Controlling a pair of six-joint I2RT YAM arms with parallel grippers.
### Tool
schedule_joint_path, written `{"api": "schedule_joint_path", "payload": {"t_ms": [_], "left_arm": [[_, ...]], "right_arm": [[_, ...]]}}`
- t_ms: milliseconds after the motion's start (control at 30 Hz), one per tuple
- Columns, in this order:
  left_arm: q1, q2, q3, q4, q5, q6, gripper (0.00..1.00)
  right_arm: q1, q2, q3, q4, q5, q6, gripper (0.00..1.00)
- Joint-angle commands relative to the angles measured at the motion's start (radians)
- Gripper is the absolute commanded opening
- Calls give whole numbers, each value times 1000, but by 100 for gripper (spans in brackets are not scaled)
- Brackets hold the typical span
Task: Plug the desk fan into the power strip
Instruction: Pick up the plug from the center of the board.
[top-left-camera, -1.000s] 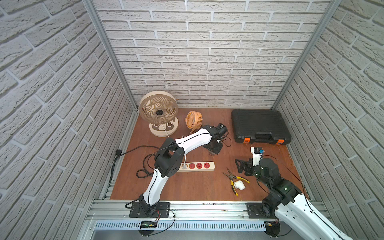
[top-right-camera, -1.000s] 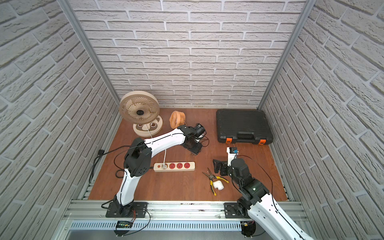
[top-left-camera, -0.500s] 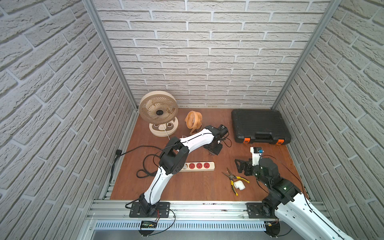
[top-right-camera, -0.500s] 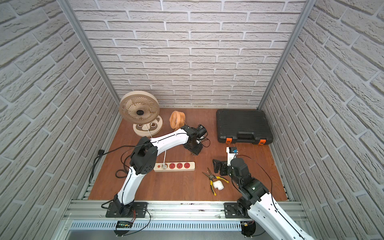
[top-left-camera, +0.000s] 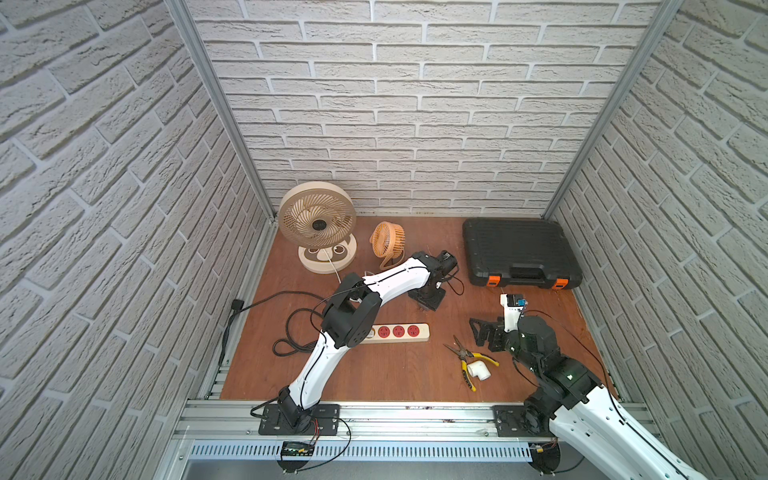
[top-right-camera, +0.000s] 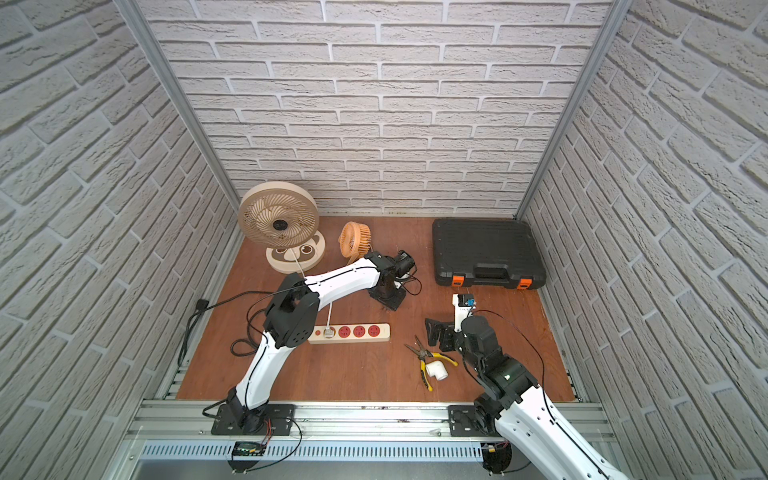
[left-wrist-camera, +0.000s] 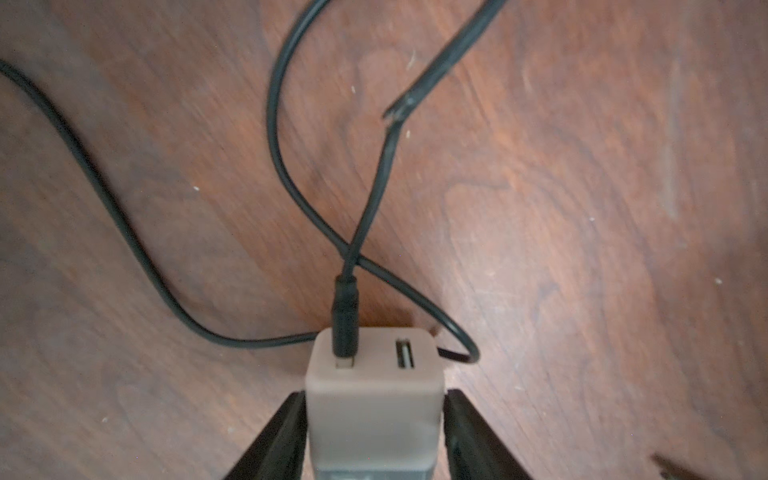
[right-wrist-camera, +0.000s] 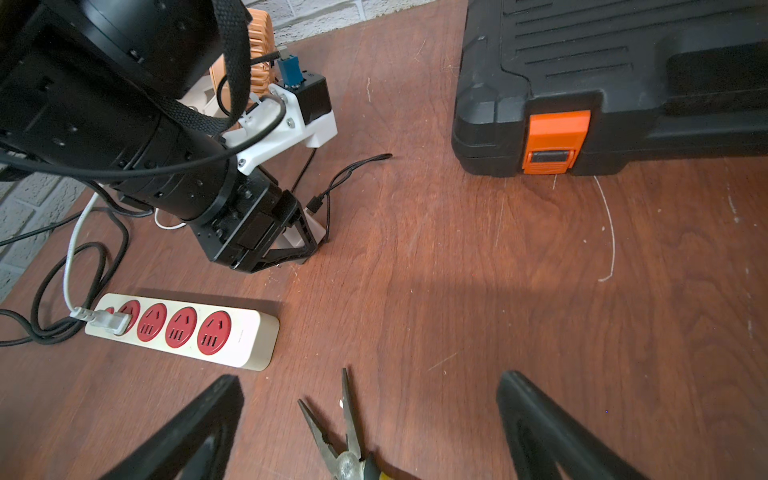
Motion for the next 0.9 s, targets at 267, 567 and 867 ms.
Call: {"api": "schedule_joint_path", "payload": {"t_ms": [267,567,867], "left_arm": [[-14,26,9,-20,-17,15,45],[-30,-80,-73,41,-90,23,25],[-52,-279,-240,134,-197,48,21]], "right_arm": [[-4,-3,-12,42,-14,-15,100],[-4,18,-10,49,-24,-13,100],[-4,50,-9,88,-113,-6,100]]}}
